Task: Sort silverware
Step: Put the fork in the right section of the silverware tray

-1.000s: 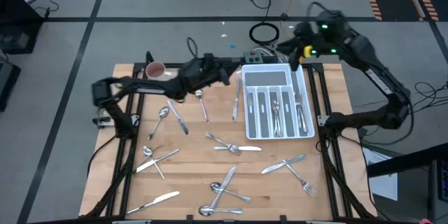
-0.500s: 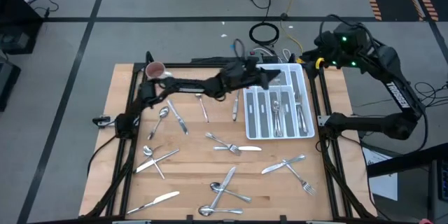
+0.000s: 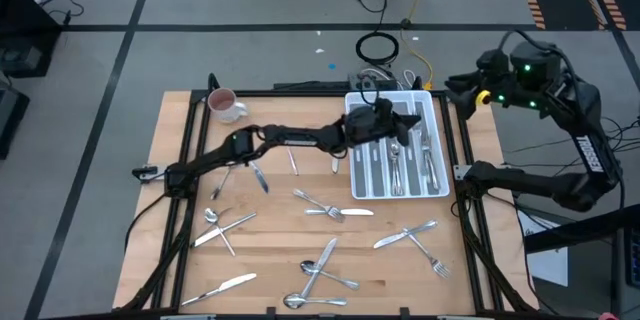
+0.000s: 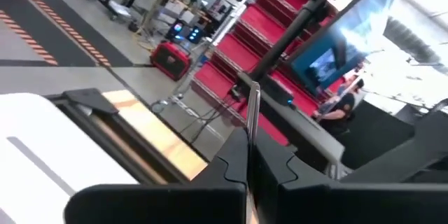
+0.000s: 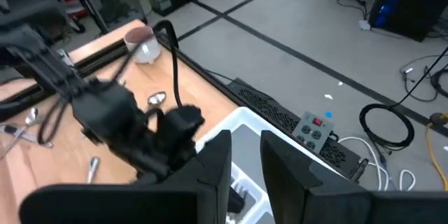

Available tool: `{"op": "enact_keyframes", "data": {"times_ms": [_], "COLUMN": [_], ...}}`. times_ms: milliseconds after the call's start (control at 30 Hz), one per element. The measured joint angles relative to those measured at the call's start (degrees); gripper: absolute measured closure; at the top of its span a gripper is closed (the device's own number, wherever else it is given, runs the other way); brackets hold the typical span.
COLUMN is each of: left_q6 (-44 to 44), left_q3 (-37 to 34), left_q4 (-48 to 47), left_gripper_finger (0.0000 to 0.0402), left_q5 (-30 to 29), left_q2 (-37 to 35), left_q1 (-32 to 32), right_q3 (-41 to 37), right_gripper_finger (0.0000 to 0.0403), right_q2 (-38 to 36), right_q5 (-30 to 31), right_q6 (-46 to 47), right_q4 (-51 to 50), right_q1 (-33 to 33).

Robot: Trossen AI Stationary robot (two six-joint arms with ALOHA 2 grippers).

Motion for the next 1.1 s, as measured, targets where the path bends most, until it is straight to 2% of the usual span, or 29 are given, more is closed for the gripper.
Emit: {"op": "enact_keyframes", "data": {"times_ms": [133, 200, 433, 533, 633, 733, 867, 967, 1100], "left_q6": [1.15, -0.26, -0.06, -0.38, -0.55, -2.53, -1.92, -2.87, -3.48], "left_q3": [0.86, 0.84, 1.17, 1.21, 1.01, 0.97, 1.0, 0.95, 0.97], "left_q4": [-0.24, 0.04, 5.84, 5.63, 4.76, 4.95, 4.33, 6.24, 7.47], "left_gripper_finger": [0.0398, 0.0398, 0.0398, 0.0398, 0.0398, 0.0398, 0.0398, 0.0398, 0.0398], "left_q5": [-0.58, 2.16, 20.04, 25.69, 26.03, 24.82, 22.08, 21.43, 21.28], "left_q2": [1.77, 1.82, -3.65, -5.11, -4.97, -4.95, -5.01, -5.0, -5.02], "left_q1": [-0.64, -0.82, -1.15, -0.44, 0.27, 0.67, 1.28, 2.14, 2.62], "right_q3": [0.0, -0.15, -7.9, -10.76, -12.62, -13.14, -13.09, -13.09, -13.09], "right_gripper_finger": [0.0335, 0.0335, 0.0334, 0.0334, 0.0331, 0.0316, 0.028, 0.0253, 0.0226], "right_q2": [-0.18, 0.35, 0.83, 0.15, 0.0, 0.05, -0.03, 0.01, 0.15], "right_q5": [0.12, 0.12, -0.73, -6.56, -14.6, -19.11, -18.8, -15.53, -14.79], "right_q6": [1.24, 2.12, -4.63, -8.24, -8.42, -7.29, -5.49, -5.38, -5.38], "right_q4": [-1.15, -3.24, -4.74, -4.09, -0.7, 2.91, 6.24, 6.34, 6.1], "right_q1": [0.0, 0.0, 0.0, -0.02, -0.01, 0.0, -0.05, -0.04, -0.04]}}
